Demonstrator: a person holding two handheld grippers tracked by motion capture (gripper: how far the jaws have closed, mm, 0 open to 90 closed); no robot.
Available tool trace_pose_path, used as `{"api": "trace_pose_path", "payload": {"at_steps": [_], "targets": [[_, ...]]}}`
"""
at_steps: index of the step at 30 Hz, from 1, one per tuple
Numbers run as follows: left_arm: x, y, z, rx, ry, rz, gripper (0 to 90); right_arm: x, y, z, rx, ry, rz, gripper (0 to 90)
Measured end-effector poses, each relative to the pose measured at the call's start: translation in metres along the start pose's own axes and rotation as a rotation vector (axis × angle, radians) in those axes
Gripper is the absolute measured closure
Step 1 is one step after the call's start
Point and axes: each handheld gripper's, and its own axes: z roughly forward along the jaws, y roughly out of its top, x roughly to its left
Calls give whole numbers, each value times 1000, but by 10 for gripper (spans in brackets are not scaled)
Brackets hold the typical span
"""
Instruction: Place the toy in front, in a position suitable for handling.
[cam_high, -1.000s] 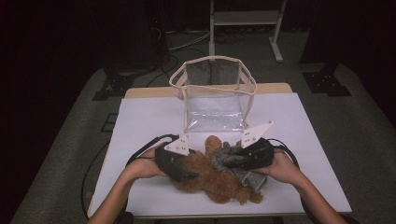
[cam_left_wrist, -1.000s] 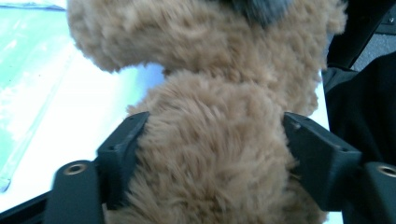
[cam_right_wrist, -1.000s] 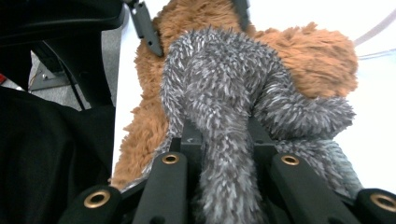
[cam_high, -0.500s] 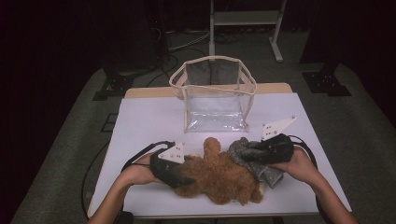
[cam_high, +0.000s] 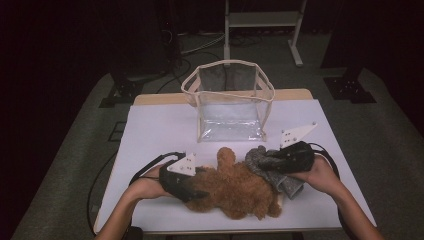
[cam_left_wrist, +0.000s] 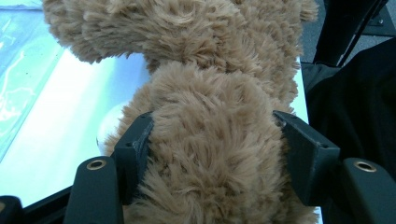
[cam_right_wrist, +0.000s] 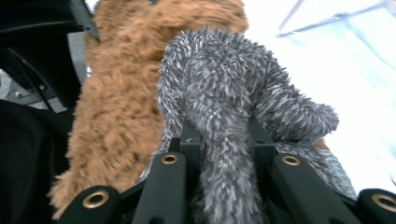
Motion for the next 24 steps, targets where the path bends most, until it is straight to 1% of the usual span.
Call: {"api": "trace_pose_path", "payload": {"at_steps": [3, 5, 8, 9, 11, 12, 15, 18, 20, 22, 24], "targets": [[-1, 0, -1, 4, -3, 10, 349, -5, -1, -6, 13, -33, 14, 733], [-2, 0, -2, 5, -5, 12, 349, -9, -1, -10, 8, -46, 23, 732], [-3, -1, -2, 5, -9, 17, 349, -12, 0, -13, -4, -43, 30, 732], [-3, -1, -2, 6, -12, 18, 349, -11, 2, -13, -5, -41, 22, 731], [-4, 0, -3, 9, -16, 23, 349, -8, 6, -9, -7, -27, 12, 731], [-4, 0, -3, 11, -18, 26, 349, -5, 8, -6, -4, -23, 0, 730], [-7, -1, -5, 14, -25, 37, 350, -3, 12, 1, 7, -14, -14, 729], [-9, -3, -6, 10, -26, 40, 351, -5, 12, 2, 16, -14, -7, 730], [-10, -4, -7, 5, -30, 42, 350, -9, 10, 0, 27, -26, 3, 729], [-11, -4, -7, 2, -33, 41, 351, -12, 8, -2, 27, -33, 16, 729], [-11, -3, -6, 4, -36, 41, 351, -11, 10, -2, 22, -33, 13, 729]]}}
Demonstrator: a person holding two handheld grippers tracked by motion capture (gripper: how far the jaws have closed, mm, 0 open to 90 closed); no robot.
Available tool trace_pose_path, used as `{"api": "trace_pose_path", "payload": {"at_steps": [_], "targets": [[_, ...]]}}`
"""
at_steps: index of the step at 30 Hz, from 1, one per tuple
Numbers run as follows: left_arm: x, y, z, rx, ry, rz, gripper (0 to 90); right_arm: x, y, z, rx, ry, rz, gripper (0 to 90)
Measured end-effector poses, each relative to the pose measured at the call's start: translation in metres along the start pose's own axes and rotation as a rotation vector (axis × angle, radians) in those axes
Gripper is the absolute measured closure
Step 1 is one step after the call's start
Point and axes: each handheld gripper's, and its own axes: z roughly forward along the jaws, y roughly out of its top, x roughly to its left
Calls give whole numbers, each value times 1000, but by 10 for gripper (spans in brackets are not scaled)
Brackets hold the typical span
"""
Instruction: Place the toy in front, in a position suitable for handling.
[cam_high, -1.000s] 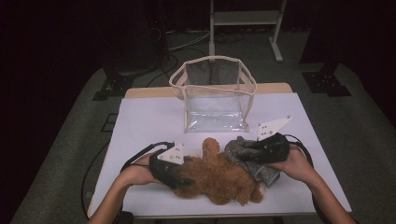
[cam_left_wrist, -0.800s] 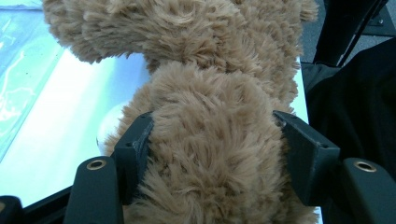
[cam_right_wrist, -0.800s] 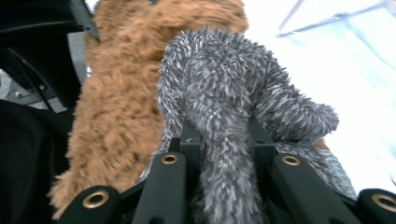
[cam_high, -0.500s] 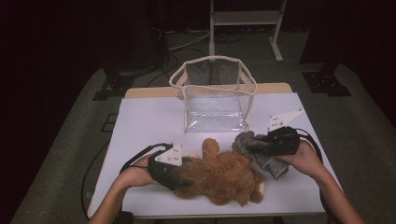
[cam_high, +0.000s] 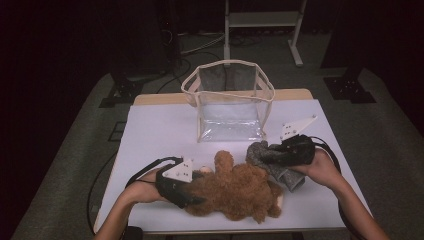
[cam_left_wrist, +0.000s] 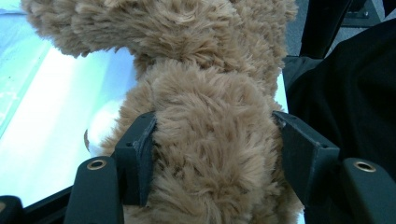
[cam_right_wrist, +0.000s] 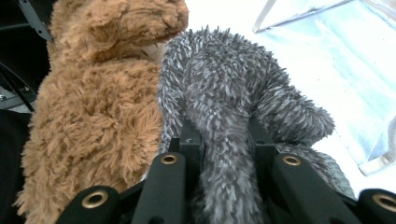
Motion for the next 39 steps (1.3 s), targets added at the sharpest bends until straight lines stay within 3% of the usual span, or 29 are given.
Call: {"api": "trace_pose_path", "payload": {"at_steps": [5, 9, 15, 22, 28, 34, 37, 39], "targets": [[-2, 2, 0, 19, 3, 16, 351, 4, 12, 8, 9, 10, -38, 729], [-5, 1, -1, 17, -1, 21, 351, 0, 18, 18, 19, 23, -40, 729], [-4, -1, -1, -1, -1, 13, 350, -8, 7, 16, 19, 19, 6, 729], [-3, 3, 2, 10, 10, 16, 350, 11, 10, 9, -11, 32, -32, 729], [0, 7, 6, 19, 14, 20, 347, 33, 28, 33, 2, 105, -121, 729], [5, 11, 10, 22, 11, 21, 346, 41, 44, 49, -20, 165, -136, 729], [7, 9, 10, 10, 9, 12, 346, 45, 46, 51, -12, 172, -160, 729], [7, 8, 9, 1, 12, 4, 346, 46, 43, 49, -6, 170, -149, 729]]}}
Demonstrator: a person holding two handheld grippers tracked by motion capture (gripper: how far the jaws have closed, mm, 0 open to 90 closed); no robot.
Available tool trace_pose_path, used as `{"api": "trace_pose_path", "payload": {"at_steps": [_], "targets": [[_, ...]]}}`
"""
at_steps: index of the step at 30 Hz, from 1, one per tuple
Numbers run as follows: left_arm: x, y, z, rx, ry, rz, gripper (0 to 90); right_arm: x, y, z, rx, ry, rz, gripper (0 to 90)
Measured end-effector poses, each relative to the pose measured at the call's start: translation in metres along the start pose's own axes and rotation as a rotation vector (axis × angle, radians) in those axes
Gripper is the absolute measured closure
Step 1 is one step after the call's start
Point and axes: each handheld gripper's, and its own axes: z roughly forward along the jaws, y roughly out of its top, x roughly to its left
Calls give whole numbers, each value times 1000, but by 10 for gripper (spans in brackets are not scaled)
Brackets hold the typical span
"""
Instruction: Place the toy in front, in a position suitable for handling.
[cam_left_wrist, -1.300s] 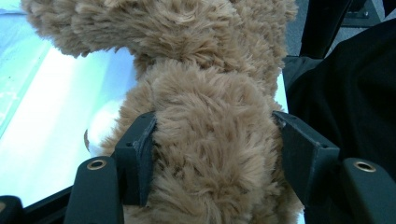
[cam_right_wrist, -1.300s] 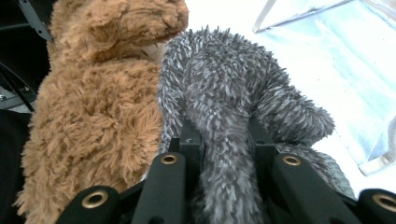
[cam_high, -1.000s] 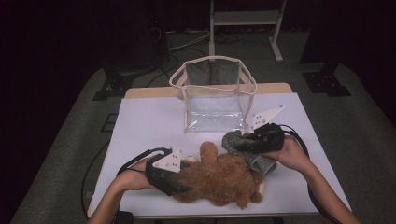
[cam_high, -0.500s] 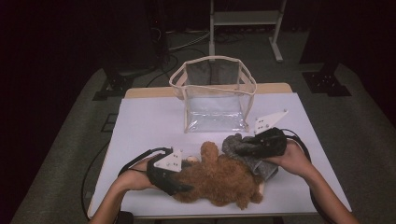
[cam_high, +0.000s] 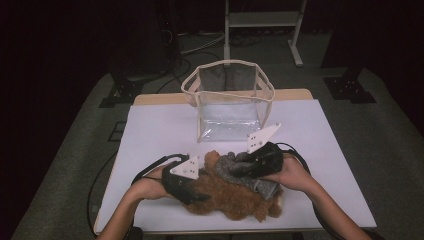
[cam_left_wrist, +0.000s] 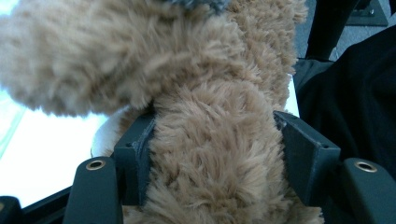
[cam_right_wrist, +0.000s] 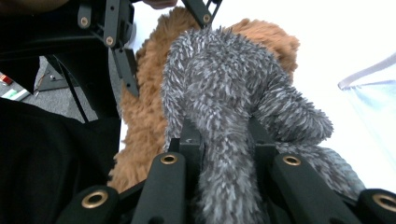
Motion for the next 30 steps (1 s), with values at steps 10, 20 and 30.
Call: {"api": "trace_pose_path", "payload": {"at_steps": [10, 20, 30], "targets": [[2, -1, 1, -14, 3, -18, 346, -1, -35, -25, -27, -33, 72, 730], [4, 4, 5, 6, 10, -15, 345, 0, -41, -34, -33, -60, 82, 729], [6, 6, 8, 5, 13, -5, 343, 4, -21, -12, -10, -26, 15, 729]]}}
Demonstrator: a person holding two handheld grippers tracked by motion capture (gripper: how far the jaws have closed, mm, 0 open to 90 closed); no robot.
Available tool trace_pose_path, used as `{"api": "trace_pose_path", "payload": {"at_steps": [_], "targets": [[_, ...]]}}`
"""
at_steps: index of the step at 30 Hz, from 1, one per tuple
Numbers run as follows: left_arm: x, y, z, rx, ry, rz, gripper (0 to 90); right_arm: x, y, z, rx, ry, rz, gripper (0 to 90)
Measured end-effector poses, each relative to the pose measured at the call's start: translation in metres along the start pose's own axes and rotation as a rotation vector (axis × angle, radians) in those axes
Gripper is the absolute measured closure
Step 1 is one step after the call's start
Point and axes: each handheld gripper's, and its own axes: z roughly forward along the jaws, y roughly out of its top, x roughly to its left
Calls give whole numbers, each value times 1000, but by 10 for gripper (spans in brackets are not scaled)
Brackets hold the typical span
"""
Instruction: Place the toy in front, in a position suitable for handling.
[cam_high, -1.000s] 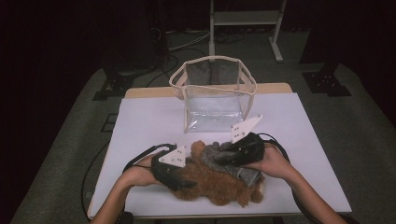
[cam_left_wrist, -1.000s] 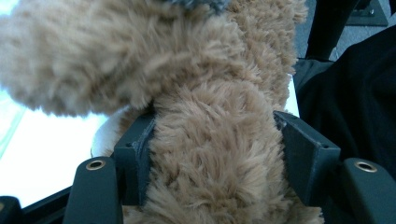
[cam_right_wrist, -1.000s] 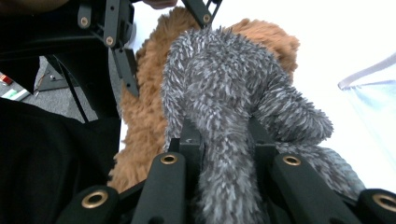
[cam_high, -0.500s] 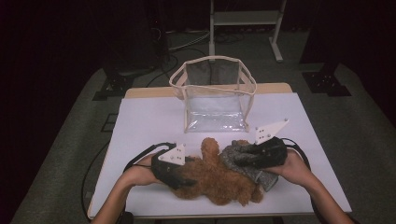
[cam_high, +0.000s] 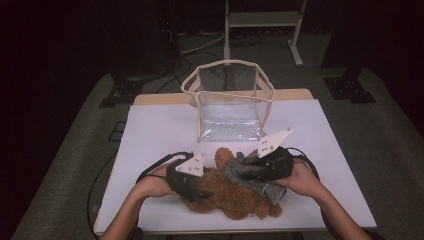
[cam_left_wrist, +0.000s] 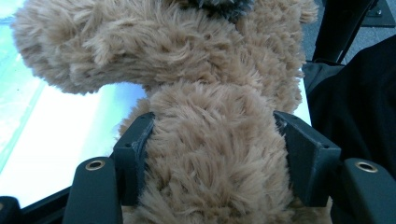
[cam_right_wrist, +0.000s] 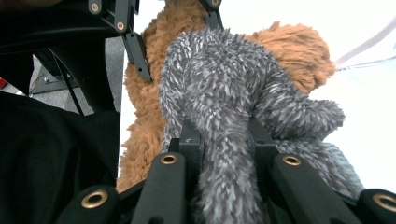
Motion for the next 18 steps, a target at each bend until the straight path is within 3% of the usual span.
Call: {"api": "trace_pose_path", "payload": {"at_steps": [5, 11, 15, 18], "targets": [[3, -2, -4, -19, 17, -7, 325, -2, -15, -2, -2, -3, 38, 737], [9, -7, -15, -52, 54, -42, 235, -2, -30, -5, -24, -8, 65, 743], [18, -20, -24, -62, 67, -117, 184, -4, -38, -8, -40, -7, 90, 744], [24, -30, -23, -96, 21, -188, 202, -5, -42, -10, -46, -13, 99, 744]]}}
